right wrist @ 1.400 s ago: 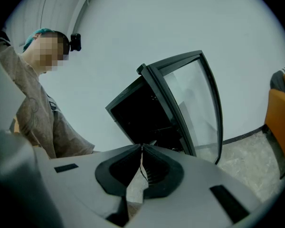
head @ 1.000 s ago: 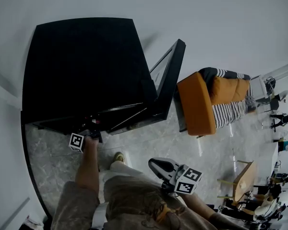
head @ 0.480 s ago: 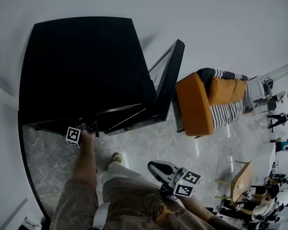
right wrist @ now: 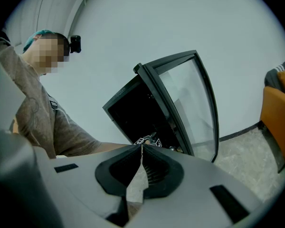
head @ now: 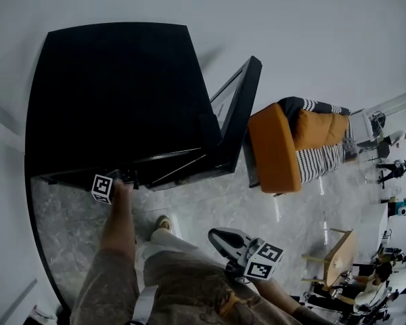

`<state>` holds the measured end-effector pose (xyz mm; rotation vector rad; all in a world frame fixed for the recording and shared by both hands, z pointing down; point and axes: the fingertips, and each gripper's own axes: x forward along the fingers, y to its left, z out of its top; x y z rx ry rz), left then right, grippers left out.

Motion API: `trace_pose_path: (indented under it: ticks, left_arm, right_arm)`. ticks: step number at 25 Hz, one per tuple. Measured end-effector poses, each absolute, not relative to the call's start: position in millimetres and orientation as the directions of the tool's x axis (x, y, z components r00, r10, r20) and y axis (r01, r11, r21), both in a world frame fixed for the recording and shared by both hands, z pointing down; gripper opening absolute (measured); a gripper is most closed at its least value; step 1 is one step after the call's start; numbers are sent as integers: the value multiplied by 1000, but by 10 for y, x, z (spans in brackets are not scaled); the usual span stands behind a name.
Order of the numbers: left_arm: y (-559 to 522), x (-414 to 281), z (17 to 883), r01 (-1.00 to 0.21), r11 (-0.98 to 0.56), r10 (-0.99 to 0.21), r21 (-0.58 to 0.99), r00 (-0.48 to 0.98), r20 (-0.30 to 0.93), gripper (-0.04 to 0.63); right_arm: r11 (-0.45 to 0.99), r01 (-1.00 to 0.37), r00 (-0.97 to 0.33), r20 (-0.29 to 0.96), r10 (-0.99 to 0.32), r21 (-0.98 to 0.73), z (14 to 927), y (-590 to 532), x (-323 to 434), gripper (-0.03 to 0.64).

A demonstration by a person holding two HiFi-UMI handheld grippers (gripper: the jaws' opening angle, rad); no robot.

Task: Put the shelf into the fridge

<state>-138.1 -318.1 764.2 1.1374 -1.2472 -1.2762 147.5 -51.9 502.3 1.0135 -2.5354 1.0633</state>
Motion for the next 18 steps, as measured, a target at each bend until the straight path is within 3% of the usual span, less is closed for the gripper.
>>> trace_pose_path:
  ticks: [18]
  left_arm:
    - [-3503,-1449,7687,50,20,-997,999,-76,23,21]
  right_arm:
    - [495,-672,-737,438,-514,-551,5059,-477,1432,23]
